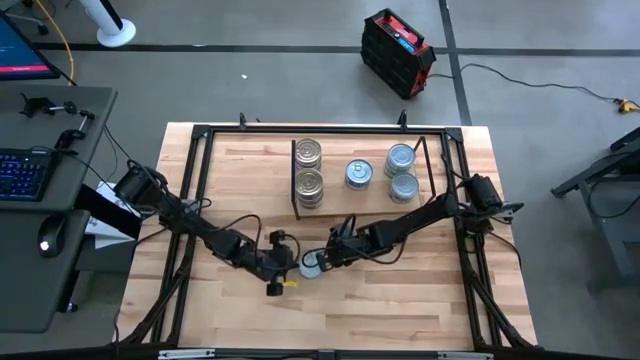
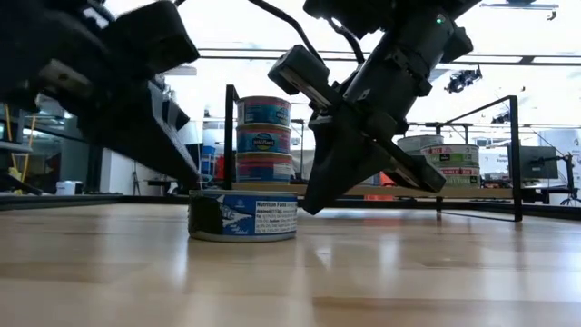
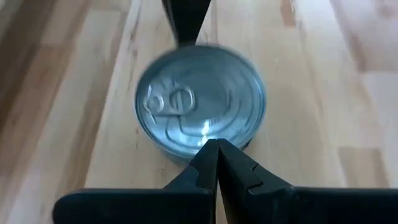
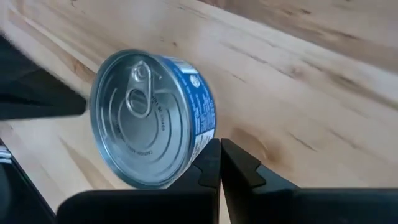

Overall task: Stack canned seafood by type on shelf
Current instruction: Stack the blue tuna can on top of the other blue tuna can on the shelf

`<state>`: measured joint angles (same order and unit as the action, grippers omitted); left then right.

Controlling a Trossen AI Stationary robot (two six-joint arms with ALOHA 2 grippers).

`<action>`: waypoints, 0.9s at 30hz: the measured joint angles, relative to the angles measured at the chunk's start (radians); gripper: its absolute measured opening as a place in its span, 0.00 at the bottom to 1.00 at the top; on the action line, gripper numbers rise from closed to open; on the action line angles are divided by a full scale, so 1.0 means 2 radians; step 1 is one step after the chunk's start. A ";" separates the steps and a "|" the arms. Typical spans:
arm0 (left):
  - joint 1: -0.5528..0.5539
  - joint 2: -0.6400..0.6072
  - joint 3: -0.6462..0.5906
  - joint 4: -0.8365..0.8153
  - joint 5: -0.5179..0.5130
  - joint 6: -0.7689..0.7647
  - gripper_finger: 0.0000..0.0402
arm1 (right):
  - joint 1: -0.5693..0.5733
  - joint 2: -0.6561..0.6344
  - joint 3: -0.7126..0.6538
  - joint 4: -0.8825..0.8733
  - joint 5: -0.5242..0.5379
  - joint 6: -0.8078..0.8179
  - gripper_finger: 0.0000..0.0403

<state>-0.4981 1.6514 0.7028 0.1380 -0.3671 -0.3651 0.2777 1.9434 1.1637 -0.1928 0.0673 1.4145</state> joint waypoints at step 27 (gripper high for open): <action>-0.020 0.057 -0.001 0.029 -0.012 -0.047 0.00 | 0.033 0.000 0.056 0.053 0.010 0.000 0.00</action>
<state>-0.5389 1.7649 0.7013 0.1955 -0.3913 -0.4582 0.3442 1.9442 1.2760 -0.0866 0.0863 1.4149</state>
